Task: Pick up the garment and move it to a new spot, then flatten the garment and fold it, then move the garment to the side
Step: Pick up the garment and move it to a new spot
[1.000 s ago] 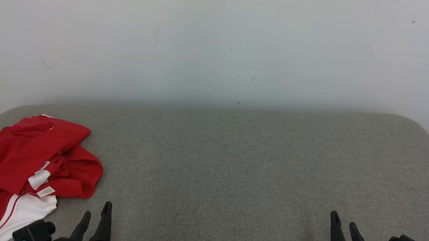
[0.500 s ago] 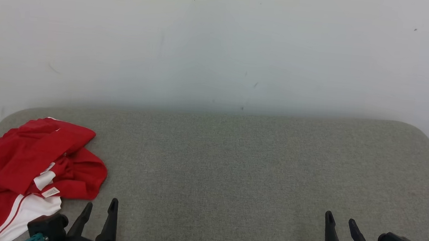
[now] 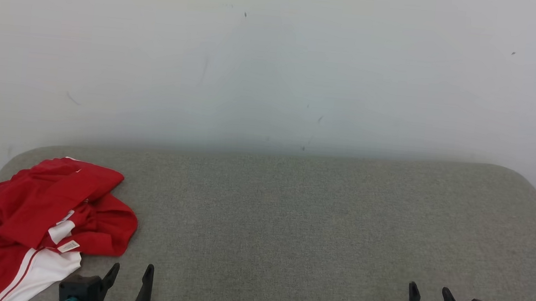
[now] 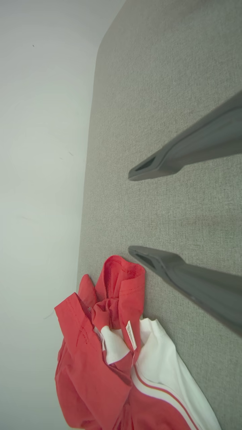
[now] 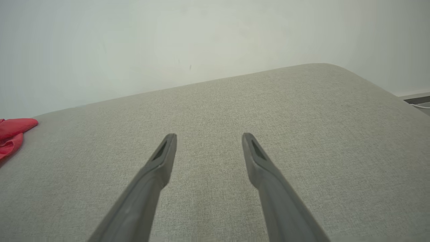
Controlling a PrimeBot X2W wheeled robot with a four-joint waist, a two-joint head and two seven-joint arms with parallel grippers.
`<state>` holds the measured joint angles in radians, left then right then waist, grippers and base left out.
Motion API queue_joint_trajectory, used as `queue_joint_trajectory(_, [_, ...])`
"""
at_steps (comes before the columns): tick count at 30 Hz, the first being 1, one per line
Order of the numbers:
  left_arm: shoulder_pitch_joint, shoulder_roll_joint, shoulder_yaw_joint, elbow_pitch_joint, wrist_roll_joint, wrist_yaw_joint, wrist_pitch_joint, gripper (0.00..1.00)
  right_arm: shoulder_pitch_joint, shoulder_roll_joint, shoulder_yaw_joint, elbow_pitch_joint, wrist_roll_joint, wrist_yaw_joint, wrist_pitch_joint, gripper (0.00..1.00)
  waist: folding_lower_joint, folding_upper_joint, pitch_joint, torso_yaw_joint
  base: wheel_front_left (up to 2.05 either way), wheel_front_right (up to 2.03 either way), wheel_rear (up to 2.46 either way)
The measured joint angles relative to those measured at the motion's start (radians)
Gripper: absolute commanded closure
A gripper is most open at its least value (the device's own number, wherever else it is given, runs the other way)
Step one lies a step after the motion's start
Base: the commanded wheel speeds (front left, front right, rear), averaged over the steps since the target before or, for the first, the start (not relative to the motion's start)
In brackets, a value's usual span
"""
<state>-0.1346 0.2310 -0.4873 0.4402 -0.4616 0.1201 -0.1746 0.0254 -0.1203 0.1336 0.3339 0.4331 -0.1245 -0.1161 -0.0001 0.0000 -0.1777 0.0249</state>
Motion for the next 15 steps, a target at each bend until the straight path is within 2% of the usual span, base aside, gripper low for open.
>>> queue_joint_trajectory(6, [0.000, 0.001, -0.003, -0.001, -0.003, -0.002, 0.017, 0.00, 0.009, -0.045, 0.030, -0.026, -0.005, 0.004, 0.069, 0.00, 0.0000, 0.0000, -0.009, 0.001, 0.00, 0.00, 0.00])
queue_joint_trajectory(15, [0.003, 0.003, -0.004, -0.012, -0.007, -0.005, 0.029, 0.00, 0.017, -0.103, 0.048, -0.086, -0.012, 0.063, 0.117, 0.00, 0.0000, 0.0000, -0.013, 0.001, 0.00, 0.00, 0.00])
